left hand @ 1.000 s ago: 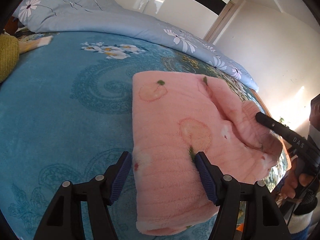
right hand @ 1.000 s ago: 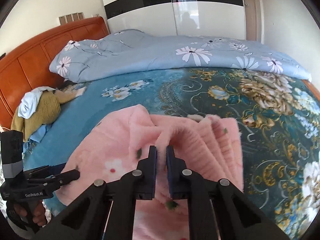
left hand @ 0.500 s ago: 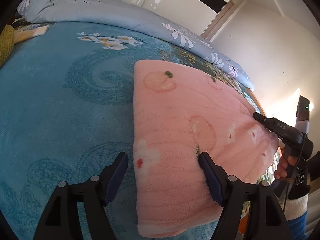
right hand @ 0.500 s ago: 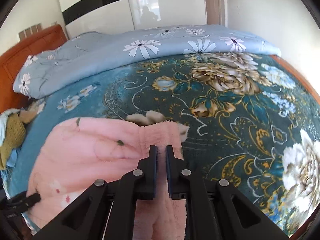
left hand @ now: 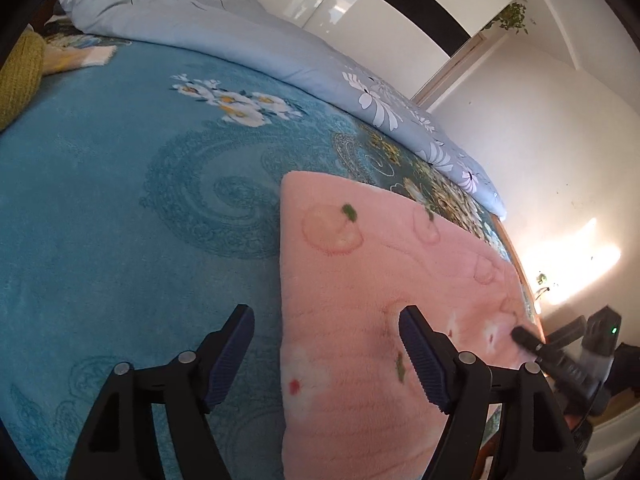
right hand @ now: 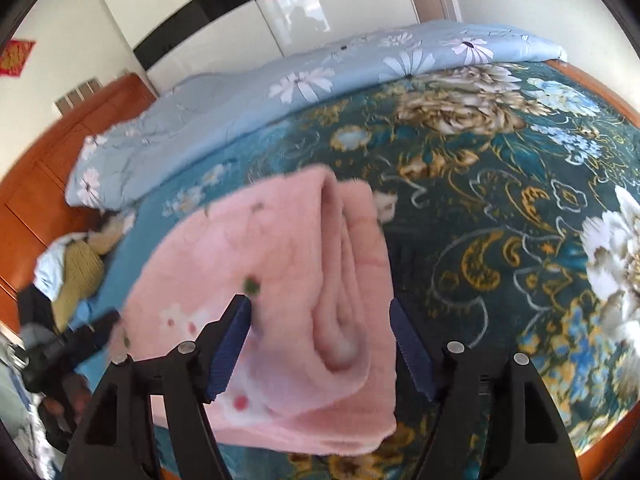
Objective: Fold clothes
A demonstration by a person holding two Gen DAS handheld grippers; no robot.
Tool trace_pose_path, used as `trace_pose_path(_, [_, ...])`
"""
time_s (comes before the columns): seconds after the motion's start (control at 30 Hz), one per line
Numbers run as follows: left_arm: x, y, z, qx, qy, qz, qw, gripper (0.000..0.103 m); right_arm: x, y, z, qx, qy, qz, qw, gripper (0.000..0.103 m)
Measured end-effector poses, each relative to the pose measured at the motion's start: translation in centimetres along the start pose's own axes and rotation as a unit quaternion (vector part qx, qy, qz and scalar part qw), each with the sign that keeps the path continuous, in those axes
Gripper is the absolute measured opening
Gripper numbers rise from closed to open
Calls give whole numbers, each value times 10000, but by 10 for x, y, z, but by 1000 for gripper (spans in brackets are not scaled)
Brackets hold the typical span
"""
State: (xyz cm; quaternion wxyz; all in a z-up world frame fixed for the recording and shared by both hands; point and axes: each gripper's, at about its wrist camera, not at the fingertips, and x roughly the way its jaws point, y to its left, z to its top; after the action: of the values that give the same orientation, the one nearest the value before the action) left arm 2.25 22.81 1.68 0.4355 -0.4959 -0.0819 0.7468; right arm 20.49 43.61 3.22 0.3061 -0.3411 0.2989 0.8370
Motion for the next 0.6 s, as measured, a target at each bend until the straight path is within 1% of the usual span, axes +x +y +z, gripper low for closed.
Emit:
trace_pose_path(0.07, [6, -5, 0, 103, 93, -11, 9999, 79, 5, 5, -6, -54, 25, -219, 9997, 73])
trace_pose_path(0.17, [17, -13, -1, 265, 240, -24, 9994, 80, 7, 5, -11, -4, 4, -299, 9996, 73])
trace_pose_path(0.33, [35, -25, -6, 427, 382, 167, 9982, 85, 8, 5, -12, -48, -74, -359, 9993, 76])
trace_pose_path(0.43, [43, -25, -8, 403, 514, 194, 9977, 86, 10, 3, -13, -70, -109, -320, 9994, 76])
trace_pose_path(0.6, [53, -14, -11, 79, 741, 31, 9972, 88, 17, -3, -14, -18, -129, -207, 9997, 80])
